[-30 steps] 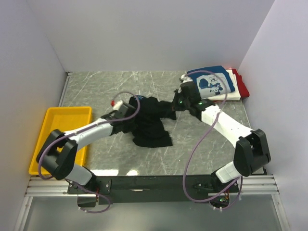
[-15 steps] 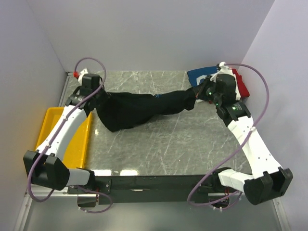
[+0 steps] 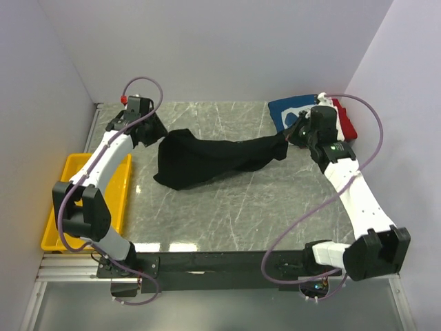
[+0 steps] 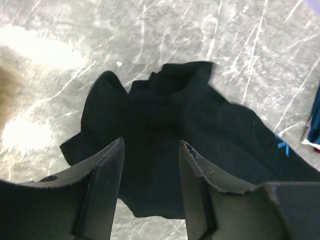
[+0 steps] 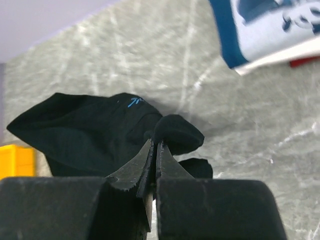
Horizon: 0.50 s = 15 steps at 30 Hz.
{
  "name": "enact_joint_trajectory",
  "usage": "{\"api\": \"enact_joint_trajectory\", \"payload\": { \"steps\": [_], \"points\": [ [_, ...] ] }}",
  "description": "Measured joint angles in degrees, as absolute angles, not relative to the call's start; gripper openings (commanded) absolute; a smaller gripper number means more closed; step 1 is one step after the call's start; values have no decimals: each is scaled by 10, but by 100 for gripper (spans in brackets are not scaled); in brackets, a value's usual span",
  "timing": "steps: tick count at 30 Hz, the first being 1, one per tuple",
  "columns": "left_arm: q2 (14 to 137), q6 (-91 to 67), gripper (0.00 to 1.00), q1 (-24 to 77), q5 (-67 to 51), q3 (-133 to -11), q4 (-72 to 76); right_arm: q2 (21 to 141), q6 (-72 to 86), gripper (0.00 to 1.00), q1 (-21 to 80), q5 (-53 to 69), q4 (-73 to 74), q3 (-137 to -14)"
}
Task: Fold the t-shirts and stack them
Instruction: Flatten the tshirt out
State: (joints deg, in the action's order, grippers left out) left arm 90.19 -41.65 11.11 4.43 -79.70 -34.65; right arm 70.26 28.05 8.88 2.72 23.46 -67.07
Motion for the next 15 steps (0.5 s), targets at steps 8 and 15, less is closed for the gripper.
{"api": "enact_joint_trajectory", "payload": {
  "steps": [8, 15],
  "points": [
    [801, -454, 49, 111, 69, -674, -332, 801, 297, 0, 39, 39, 222, -663],
    [690, -521, 53, 118, 75, -459, -291, 810, 311, 0, 35, 67, 190, -653]
  ]
}}
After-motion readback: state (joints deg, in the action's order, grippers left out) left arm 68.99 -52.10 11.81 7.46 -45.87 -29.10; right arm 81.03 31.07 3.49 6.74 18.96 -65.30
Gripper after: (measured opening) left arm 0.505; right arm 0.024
